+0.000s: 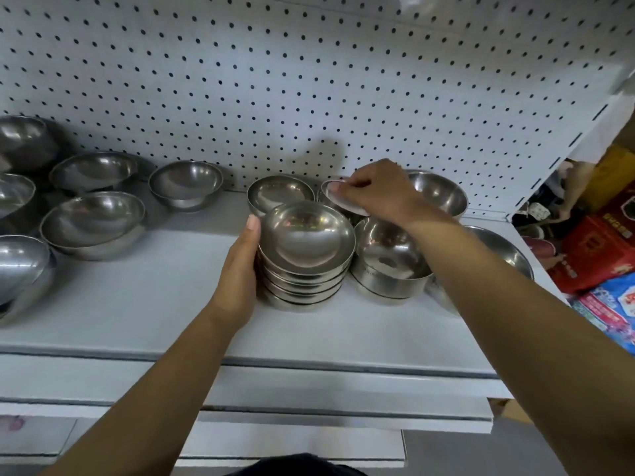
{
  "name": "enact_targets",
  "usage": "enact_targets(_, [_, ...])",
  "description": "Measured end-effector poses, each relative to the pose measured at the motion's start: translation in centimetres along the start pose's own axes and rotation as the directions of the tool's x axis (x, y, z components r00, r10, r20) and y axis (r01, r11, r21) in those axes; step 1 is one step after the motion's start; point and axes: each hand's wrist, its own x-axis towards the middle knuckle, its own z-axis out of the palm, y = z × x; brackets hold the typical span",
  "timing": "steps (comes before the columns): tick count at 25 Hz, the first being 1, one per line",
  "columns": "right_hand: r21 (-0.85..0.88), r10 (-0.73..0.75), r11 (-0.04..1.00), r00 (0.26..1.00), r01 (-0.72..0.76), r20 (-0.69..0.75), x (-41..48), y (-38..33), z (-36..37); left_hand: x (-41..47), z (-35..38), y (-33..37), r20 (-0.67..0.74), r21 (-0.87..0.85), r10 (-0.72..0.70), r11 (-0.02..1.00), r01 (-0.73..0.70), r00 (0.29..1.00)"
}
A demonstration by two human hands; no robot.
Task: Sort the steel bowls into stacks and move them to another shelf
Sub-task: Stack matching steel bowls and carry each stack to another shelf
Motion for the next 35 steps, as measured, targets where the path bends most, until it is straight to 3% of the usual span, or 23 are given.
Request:
enact_targets(6, [-0.08, -0.044, 0.995, 0.979, 0.061, 0.2, 1.9, 0.5, 2.1, -0.1, -0.1, -0.9, -0.076, 0.006, -0.025, 1.0, 0.025, 0.997])
enact_targets(8, [-0.066, -0.067, 0.994, 0.976, 0.082, 0.207, 2.2, 0.7, 2.2, -0.1, -0.1, -1.1, -0.081, 0.01, -0.005, 1.0, 0.006, 0.997])
enact_targets(15, [0.029, -0.038, 0.999, 0.999, 0.037, 0.03, 2.7, 1.6, 2.2, -0.3, 0.1, -0.7, -0.057, -0.004, -0.01, 1.0, 0.01, 0.998])
enact_targets(22, [0.246, -0.012, 0.968, 0.995, 0.035, -0.094, 1.6, 1.1, 1.0, 0.1, -0.3, -1.4, -0.096, -0.004, -0.039, 0.999, 0.039, 0.995])
enact_targets(30, [0.3, -0.298, 0.874, 0.91, 0.381, -0.289, -3.5, -2.4, -0.7, 0.3, -0.4, -1.6, -0.073, -0.009, -0.077, 0.997, 0.076, 0.994])
enact_targets(35, [0.137, -0.584, 0.748, 0.742, 0.649, -0.329, -6.5, -2.7, 0.5, 0.4, -0.8, -1.8, -0.039, 0.015, -0.043, 0.999, 0.044, 0.998])
